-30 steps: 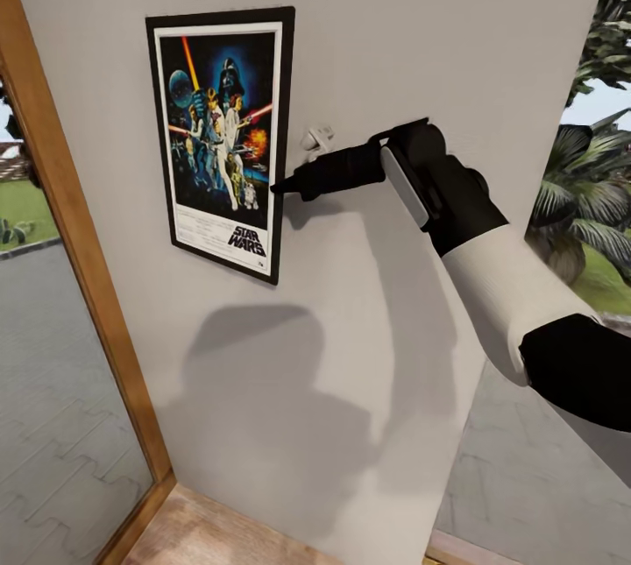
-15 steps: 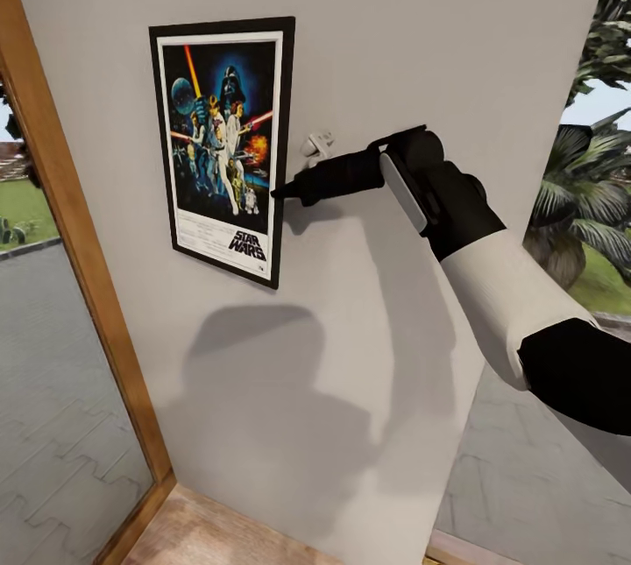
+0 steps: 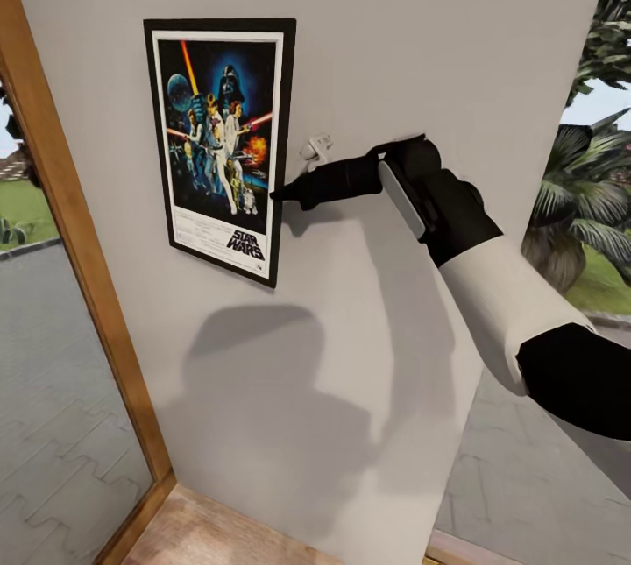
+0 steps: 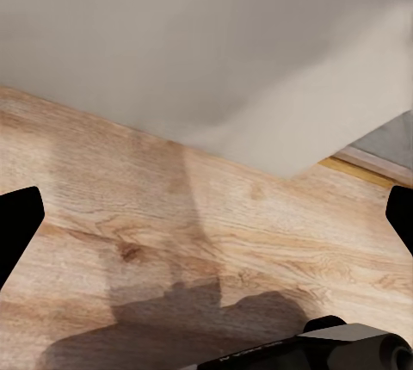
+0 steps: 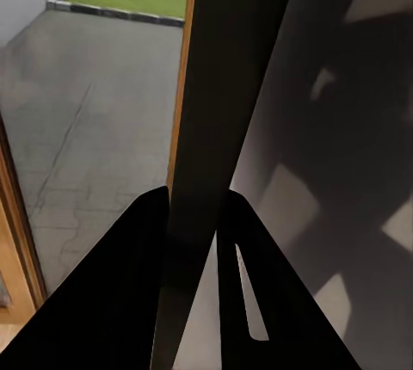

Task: Pick up the poster from the kitchen countertop and hang it on one of the wall nails in the kitchen.

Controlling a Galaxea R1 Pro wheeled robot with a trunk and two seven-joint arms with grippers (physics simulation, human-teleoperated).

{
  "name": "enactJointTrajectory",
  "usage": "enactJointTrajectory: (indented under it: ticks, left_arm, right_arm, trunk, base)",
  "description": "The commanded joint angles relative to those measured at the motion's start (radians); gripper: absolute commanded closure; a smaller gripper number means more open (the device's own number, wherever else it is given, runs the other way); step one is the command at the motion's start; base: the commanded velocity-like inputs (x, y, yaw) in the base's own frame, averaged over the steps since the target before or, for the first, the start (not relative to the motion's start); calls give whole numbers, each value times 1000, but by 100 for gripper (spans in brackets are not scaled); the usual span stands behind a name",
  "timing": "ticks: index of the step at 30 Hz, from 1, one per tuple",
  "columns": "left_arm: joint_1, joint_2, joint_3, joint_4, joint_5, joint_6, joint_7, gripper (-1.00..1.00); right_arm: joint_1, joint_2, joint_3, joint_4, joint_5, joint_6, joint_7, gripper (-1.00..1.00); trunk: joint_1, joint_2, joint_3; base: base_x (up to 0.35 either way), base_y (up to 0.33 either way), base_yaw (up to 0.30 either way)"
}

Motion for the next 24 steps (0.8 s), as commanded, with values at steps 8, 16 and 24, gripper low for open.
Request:
enactJointTrajectory:
  ticks: [8, 16, 24]
  left_arm:
    - [1, 0, 1, 0, 4, 0, -4, -100]
    - [1, 0, 1, 0, 4, 0, -4, -100]
    - [1, 0, 1, 0, 4, 0, -4, -100]
  right_arm:
    - [6, 0, 1, 2, -6, 2, 1, 100]
    - [8, 0, 1, 1, -7, 1, 1, 100]
    - [26, 0, 2, -1, -6, 0, 1, 100]
  trunk:
    - [0, -1, 0]
    - [0, -1, 0]
    - [0, -1, 0]
  base:
    - [0, 0, 0]
    - [0, 0, 0]
    - [0, 0, 0]
